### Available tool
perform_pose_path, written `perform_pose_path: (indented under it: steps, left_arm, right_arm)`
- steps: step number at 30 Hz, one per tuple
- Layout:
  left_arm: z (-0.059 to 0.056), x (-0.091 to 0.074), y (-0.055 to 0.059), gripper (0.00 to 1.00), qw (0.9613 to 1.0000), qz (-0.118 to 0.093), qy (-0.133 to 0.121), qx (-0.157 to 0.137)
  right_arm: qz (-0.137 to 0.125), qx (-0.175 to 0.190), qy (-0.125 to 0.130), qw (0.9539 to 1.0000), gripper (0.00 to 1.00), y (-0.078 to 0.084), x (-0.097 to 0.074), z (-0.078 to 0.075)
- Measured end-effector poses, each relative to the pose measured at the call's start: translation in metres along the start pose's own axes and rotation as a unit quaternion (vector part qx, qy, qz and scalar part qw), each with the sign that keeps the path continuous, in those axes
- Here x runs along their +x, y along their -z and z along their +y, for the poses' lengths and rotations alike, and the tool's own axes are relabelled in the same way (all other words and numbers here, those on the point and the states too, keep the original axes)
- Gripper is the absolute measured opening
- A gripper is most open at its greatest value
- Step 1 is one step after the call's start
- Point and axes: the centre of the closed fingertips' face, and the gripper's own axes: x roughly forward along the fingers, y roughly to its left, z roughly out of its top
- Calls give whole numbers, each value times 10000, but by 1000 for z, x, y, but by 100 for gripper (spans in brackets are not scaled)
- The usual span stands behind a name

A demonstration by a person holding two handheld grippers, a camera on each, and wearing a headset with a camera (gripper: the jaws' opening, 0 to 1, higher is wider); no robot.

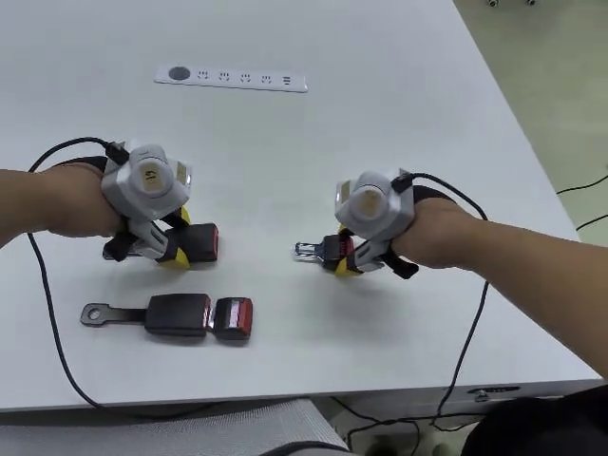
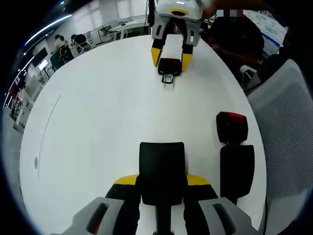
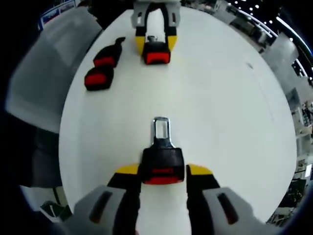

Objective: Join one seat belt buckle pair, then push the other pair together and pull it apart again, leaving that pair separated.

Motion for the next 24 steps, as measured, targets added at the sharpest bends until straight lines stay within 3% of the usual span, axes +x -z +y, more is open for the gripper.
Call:
perform_pose_path:
  steps: [6,8,14,15,18,20,22,24]
  left_arm:
    - [-2,-3,-1,34,9996,-69,-230,145]
    - [-1,-5,2,35,9994,1,-297,163]
    - [2,-29,-9,46,9973,-358,-643,40]
    - [0,-34,-9,47,9968,-389,-698,32]
    - [-7,-47,-12,51,9939,-656,-872,-135]
    - [-14,-54,-13,54,9918,-819,-958,-221]
    - [-16,-63,-13,62,9873,-923,-1267,-261]
    - [-17,-76,-12,67,9800,-1102,-1594,-458]
  right_arm:
    - [-102,115,210,9997,47,-2,-2,-4]
    - [-139,111,273,9995,47,-2,-3,-4]
    - [-516,346,531,9967,57,-13,-20,-3]
    - [-619,460,575,9954,60,-15,-24,-2]
    - [-1197,928,725,9858,63,-26,-40,5]
    - [-1365,1071,869,9810,66,-26,-46,8]
    - [-1469,1154,895,9783,67,-26,-51,18]
    - [-1613,1291,1002,9733,69,-28,-55,25]
